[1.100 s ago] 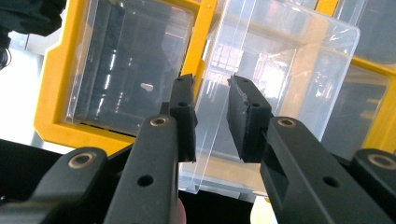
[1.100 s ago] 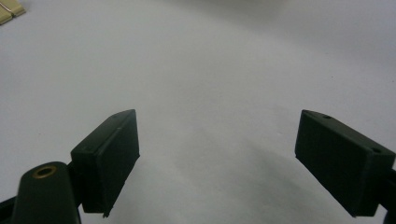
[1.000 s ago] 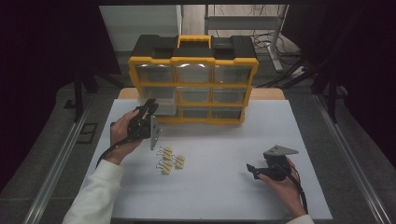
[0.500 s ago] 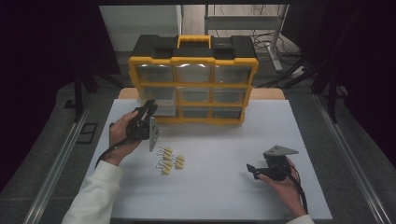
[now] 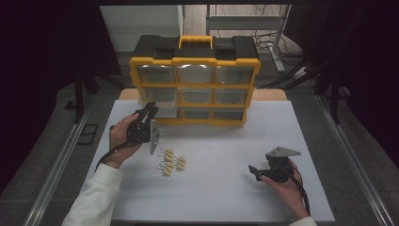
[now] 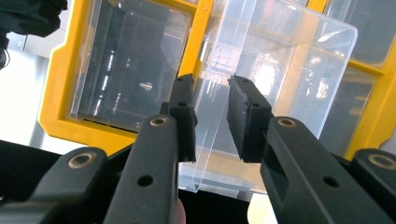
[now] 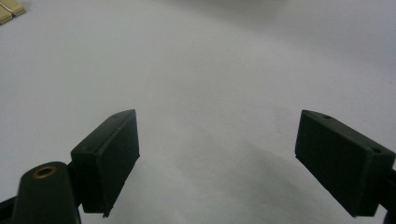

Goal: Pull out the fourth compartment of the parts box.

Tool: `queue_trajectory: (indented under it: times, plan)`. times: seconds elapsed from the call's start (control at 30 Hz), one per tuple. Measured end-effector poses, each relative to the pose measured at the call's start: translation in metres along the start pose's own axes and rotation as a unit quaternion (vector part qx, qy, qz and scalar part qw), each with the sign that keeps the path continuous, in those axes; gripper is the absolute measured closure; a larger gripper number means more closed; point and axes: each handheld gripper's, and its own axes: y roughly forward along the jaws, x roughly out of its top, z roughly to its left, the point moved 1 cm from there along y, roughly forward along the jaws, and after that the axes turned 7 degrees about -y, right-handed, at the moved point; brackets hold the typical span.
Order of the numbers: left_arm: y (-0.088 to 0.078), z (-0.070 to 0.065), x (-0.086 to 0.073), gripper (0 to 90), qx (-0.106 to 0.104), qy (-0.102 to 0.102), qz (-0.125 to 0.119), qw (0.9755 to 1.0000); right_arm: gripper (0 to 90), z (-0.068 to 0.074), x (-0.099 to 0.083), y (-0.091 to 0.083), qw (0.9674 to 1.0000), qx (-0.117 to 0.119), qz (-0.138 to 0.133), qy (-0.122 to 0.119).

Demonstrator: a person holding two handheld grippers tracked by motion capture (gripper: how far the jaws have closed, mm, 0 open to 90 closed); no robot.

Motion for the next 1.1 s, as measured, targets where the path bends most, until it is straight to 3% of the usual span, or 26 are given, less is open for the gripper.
queue_trajectory:
  times: [1.1]
  plan:
    - [-0.0077,0.0006,0.0001,72.5,-0.003,-0.001,0.001,1.0000,14.3,0.0003,0.0003,-0.0020,1.0000,-0.003,-0.004,0.001]
